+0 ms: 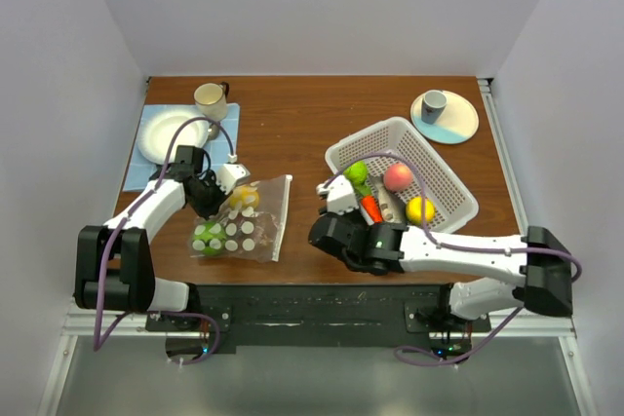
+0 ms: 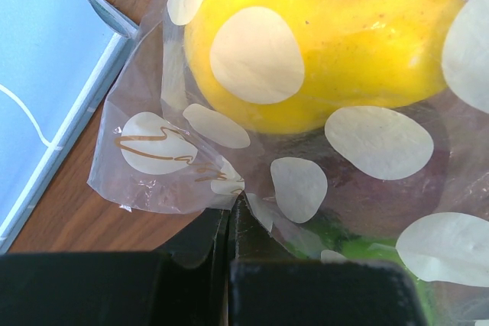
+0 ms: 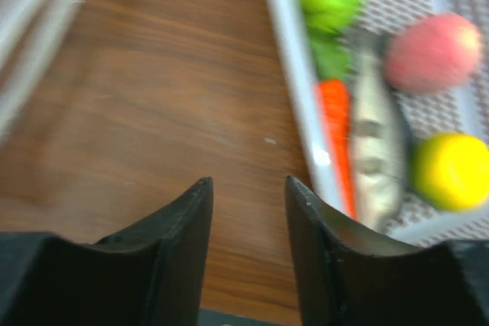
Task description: Open the zip-top bag and remove the fake food
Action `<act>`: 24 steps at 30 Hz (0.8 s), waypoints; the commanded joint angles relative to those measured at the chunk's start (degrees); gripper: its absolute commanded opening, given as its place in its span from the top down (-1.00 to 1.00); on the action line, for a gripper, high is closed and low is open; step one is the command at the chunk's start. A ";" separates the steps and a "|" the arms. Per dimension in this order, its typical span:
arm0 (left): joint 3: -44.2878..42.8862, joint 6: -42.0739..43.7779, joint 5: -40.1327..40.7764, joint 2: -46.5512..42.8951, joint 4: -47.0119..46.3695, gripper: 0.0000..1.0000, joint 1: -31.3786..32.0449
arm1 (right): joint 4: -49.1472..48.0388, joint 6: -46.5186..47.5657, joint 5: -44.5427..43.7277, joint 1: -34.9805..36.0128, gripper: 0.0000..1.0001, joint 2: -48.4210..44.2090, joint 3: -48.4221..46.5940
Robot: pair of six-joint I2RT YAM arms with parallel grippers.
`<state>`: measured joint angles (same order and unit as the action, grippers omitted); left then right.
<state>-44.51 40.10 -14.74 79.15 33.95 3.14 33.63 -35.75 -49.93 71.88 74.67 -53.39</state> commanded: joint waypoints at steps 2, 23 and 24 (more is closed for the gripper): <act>0.13 0.68 -1.17 -1.11 -0.56 1.00 0.29 | -20.48 12.80 7.82 1.25 0.46 9.33 -1.55; -4.36 1.39 -0.73 6.27 -2.22 1.00 0.38 | -55.34 23.10 21.63 -2.27 0.07 25.00 -3.04; -4.36 1.56 -0.47 6.54 -2.31 1.00 0.38 | -55.60 22.66 21.89 -2.27 0.06 23.95 -2.34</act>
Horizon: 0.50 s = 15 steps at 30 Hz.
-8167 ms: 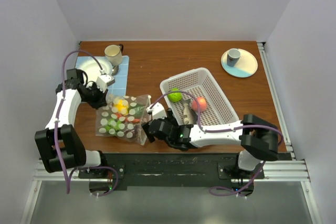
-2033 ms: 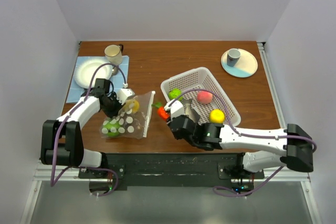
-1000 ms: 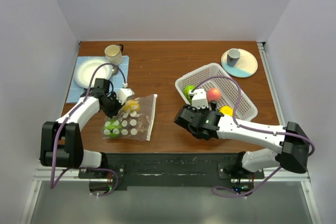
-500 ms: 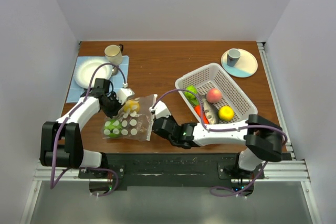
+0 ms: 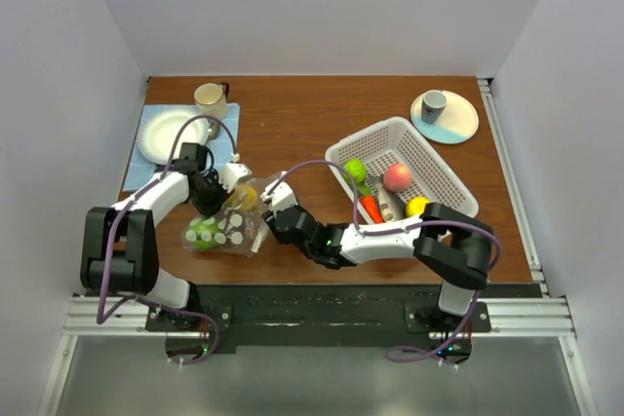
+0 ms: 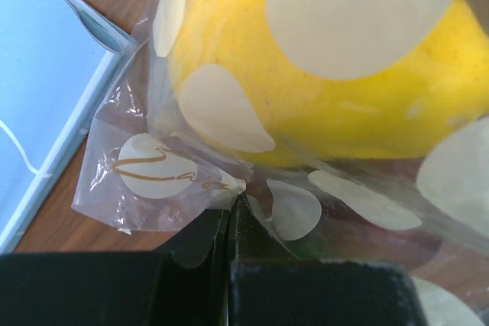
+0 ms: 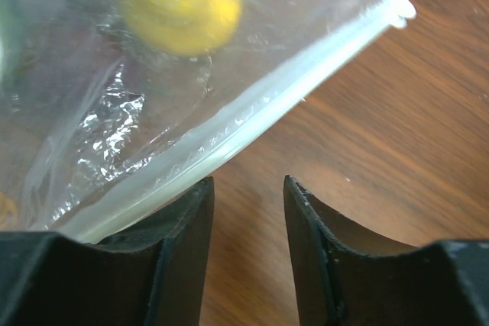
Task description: Open the zip-top bag and remove the fake food
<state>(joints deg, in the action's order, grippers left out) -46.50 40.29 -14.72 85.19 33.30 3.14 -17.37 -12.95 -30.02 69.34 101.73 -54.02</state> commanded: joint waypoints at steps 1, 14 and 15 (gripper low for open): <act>-2.11 1.54 -0.14 0.68 -2.01 1.00 0.38 | -6.43 -0.41 2.51 0.27 0.05 -5.47 0.56; 0.18 2.86 2.15 -0.37 -3.68 1.00 3.98 | -11.90 -1.72 4.79 0.27 -0.04 -6.38 5.50; 0.18 3.04 2.15 -0.90 -3.51 1.00 4.16 | -12.16 -2.08 5.14 0.27 -0.05 -5.68 5.68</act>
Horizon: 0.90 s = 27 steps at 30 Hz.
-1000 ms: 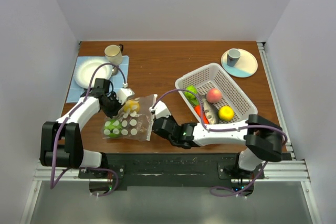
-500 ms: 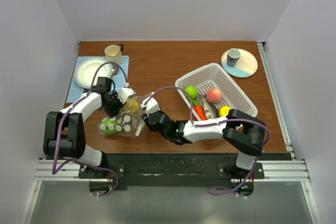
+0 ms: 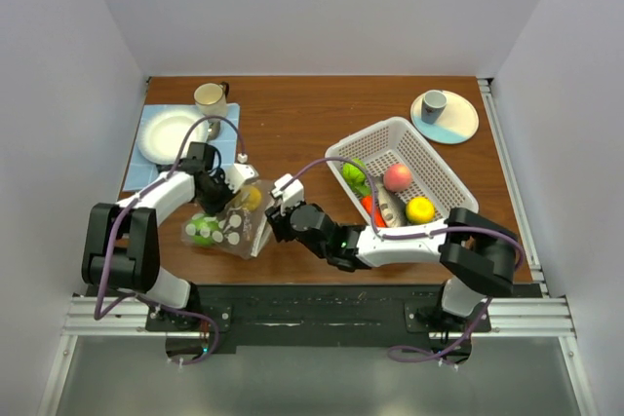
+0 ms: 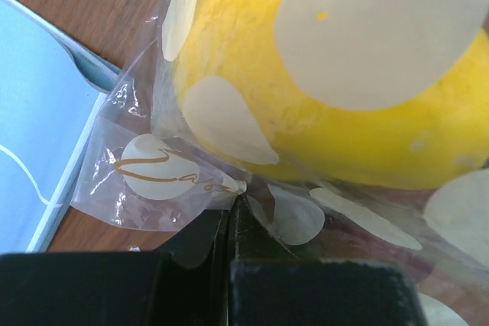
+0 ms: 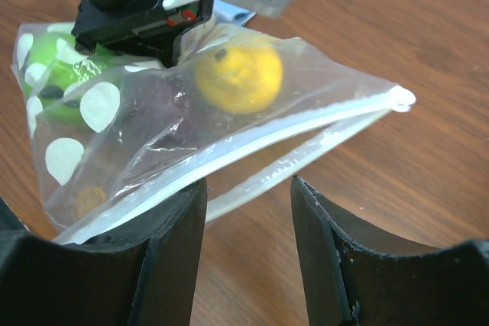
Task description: Open the zip-top bag and remove the fake food
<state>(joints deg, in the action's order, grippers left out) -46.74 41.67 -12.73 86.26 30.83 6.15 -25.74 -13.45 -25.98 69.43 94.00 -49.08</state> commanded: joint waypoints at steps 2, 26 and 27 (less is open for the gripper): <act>0.51 2.01 0.51 -2.23 -0.95 1.00 1.40 | -4.93 -2.45 1.54 0.27 -0.05 2.59 1.00; 2.35 3.94 -0.01 -1.97 2.92 1.00 13.97 | -16.01 11.43 -8.39 2.38 -0.89 15.95 -7.61; 2.53 4.38 -0.71 -2.06 3.70 1.00 14.06 | -15.92 12.56 -8.65 2.29 -0.90 16.83 -7.96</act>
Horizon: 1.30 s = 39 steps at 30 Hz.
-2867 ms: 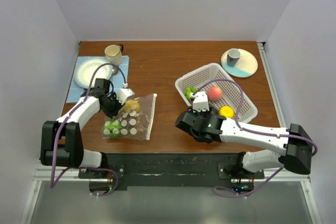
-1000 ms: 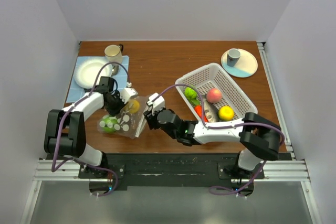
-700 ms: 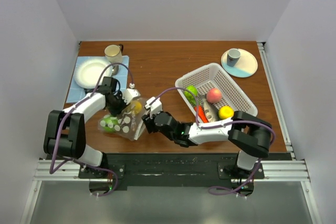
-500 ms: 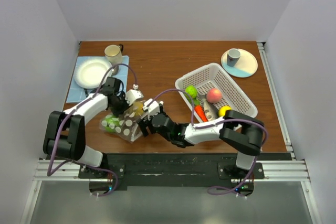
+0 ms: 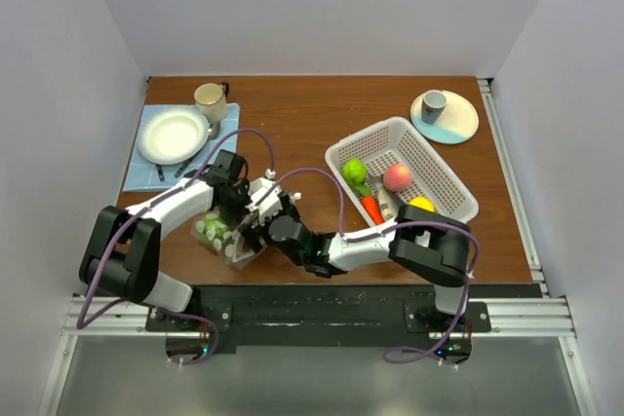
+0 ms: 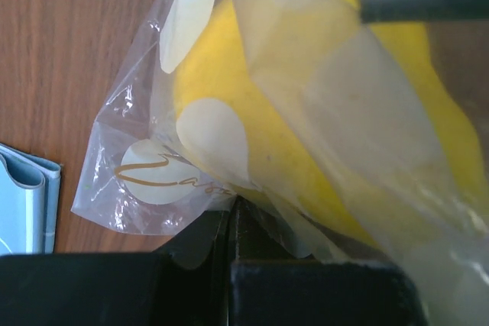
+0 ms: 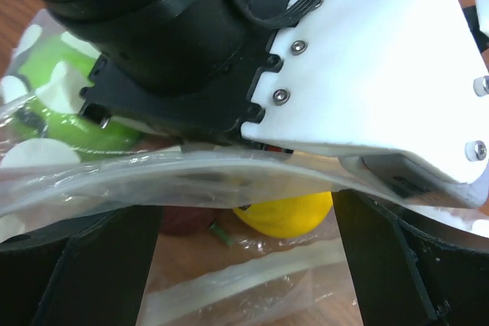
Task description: Open the zip-top bag and remove the fake food
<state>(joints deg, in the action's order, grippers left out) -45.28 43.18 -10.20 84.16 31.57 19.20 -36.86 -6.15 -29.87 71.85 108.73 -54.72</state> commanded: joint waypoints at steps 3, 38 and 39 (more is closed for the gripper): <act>1.59 5.42 -4.13 -0.93 4.63 1.00 1.28 | -5.24 5.80 -4.85 -0.49 -0.90 3.77 -3.28; 3.70 1.30 0.00 -2.42 0.07 1.00 1.37 | 22.76 -12.57 4.22 -0.93 0.72 -44.72 20.78; 3.79 1.12 0.00 -2.42 -0.02 1.00 1.37 | 24.97 -12.83 2.64 -0.75 0.72 -47.18 21.05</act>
<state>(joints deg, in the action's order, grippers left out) -42.41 45.54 -9.65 82.56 31.86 20.18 -20.67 -15.90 -22.26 70.76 71.37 -35.22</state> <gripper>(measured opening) 0.014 0.314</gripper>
